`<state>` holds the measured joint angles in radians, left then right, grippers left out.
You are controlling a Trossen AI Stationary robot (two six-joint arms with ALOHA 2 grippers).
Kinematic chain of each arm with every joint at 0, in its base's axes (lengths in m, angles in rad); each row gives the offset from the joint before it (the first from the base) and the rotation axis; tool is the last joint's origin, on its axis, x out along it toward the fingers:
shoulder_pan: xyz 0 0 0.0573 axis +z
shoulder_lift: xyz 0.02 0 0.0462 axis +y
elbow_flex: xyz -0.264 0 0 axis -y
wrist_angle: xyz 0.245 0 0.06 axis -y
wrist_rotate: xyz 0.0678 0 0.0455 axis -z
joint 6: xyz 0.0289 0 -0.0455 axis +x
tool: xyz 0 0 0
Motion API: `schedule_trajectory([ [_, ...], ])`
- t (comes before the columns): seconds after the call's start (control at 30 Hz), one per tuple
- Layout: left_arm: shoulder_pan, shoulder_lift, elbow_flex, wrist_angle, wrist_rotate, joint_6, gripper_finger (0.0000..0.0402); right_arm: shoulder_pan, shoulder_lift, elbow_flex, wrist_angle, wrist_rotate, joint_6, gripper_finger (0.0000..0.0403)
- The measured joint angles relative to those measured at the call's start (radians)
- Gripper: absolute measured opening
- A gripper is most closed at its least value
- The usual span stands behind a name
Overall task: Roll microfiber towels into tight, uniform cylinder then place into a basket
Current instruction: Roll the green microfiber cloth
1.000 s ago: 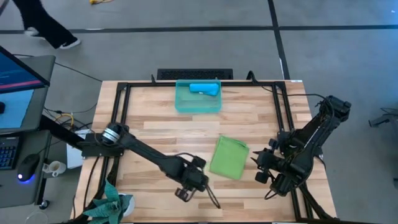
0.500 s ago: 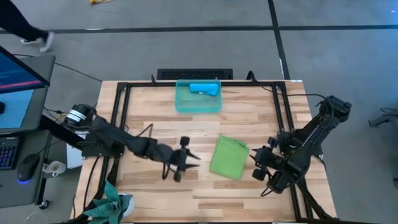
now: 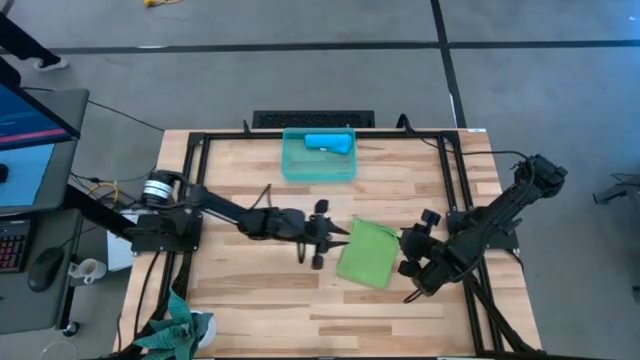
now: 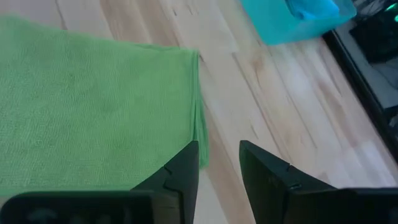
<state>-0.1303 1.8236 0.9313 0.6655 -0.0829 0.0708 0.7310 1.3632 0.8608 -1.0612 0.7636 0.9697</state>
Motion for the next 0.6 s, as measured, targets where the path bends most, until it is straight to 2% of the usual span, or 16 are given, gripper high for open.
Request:
schedule_trajectory([
  [0.37,0.044,0.273,0.316,-0.264,-0.009,0.04,0.0109,-0.014,0.0,0.0,0.02,-0.026,-0.001,0.0136],
  [0.5,0.057,0.335,0.372,-0.306,-0.01,0.017,0.0109,-0.014,0.0,0.0,0.025,-0.026,-0.002,0.0138],
  [0.6,0.065,0.361,0.379,-0.34,-0.061,-0.009,0.0109,-0.014,0.0,0.0,0.025,-0.026,-0.002,0.0138],
])
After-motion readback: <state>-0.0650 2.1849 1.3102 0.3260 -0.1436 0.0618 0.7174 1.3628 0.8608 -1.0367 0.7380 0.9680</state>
